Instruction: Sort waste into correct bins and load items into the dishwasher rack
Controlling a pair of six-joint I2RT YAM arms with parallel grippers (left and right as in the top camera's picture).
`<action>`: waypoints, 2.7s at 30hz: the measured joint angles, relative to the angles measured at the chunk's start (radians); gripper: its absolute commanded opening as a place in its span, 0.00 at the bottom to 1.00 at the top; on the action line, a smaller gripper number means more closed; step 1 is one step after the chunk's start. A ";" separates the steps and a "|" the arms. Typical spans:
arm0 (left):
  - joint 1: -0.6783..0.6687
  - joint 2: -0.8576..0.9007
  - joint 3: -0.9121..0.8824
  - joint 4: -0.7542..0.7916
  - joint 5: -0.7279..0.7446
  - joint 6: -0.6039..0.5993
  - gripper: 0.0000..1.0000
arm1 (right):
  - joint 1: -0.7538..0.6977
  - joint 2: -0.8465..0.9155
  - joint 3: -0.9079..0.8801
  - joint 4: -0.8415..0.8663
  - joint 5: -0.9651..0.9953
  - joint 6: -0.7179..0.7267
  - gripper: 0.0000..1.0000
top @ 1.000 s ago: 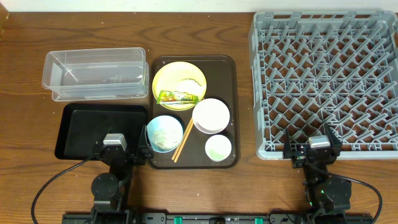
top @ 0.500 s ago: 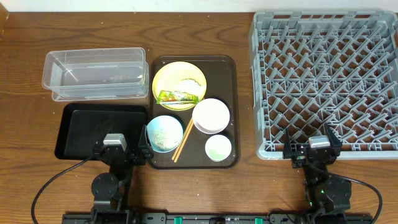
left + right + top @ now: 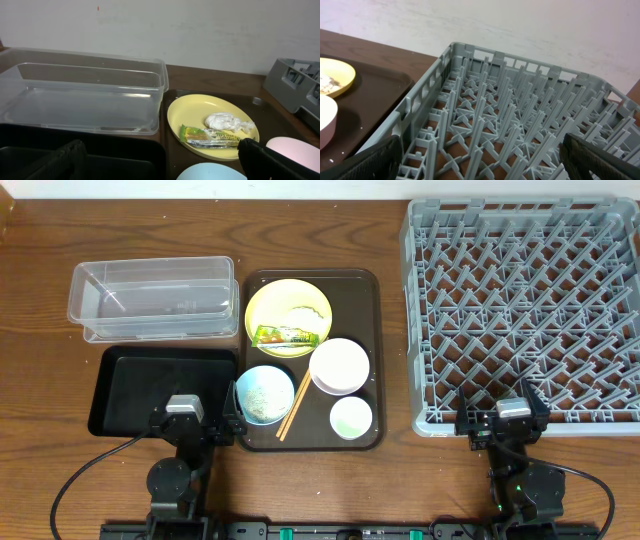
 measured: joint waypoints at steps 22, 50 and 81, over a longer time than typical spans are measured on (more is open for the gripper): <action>0.000 0.001 0.000 -0.003 0.000 0.000 0.99 | 0.000 0.000 0.000 0.006 -0.016 0.060 0.99; 0.000 0.912 0.817 -0.726 0.032 -0.027 0.99 | 0.000 0.655 0.684 -0.531 0.008 0.278 0.99; -0.030 1.414 1.256 -0.700 0.200 -0.080 0.99 | 0.000 0.948 0.882 -0.676 -0.146 0.288 0.99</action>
